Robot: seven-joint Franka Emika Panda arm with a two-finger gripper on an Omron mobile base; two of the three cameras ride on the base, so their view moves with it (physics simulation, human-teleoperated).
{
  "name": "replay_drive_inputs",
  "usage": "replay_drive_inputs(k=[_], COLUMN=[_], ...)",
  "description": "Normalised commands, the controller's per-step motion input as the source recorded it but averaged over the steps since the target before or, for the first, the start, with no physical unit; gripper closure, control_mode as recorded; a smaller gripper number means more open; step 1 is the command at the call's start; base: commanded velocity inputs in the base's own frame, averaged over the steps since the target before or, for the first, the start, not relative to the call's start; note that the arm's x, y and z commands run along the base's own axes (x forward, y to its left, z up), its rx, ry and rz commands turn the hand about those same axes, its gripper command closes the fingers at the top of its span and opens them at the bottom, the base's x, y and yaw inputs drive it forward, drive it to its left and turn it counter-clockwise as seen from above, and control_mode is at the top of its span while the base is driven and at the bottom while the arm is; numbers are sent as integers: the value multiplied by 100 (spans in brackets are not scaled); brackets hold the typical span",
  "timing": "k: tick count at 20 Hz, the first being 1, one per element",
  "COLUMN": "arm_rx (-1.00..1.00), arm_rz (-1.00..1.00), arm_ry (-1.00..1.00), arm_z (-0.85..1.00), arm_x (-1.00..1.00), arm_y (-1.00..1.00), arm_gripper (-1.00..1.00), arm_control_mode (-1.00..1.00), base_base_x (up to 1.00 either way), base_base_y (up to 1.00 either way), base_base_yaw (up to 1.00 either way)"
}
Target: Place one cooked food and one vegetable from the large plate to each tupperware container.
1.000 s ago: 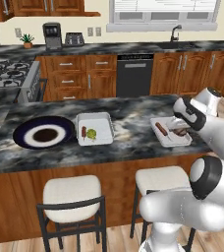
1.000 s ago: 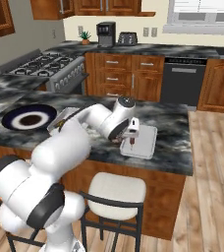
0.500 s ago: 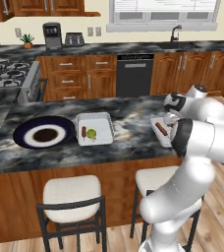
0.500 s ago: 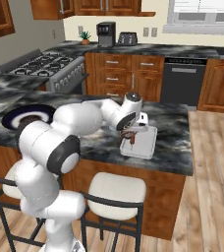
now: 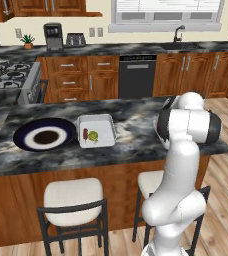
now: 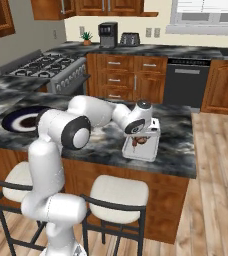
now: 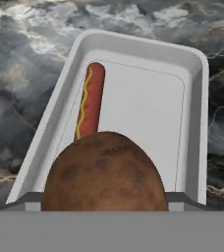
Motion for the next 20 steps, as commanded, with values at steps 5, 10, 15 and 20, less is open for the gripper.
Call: replay_drive_inputs(k=[5,10,15,20], arm_rx=[0,-1,0,0], arm_rz=[0,0,0,0], arm_ry=[11,15,3,0], arm_z=[-29,-43,-30,-45], arm_x=[23,12,1,4], arm_y=[-6,0,0,3], arm_gripper=[100,100,100,100], arm_control_mode=[-100,-100,-100,-100], base_base_x=[0,0,0,0], base_base_y=[0,0,0,0], base_base_yaw=[0,0,0,0])
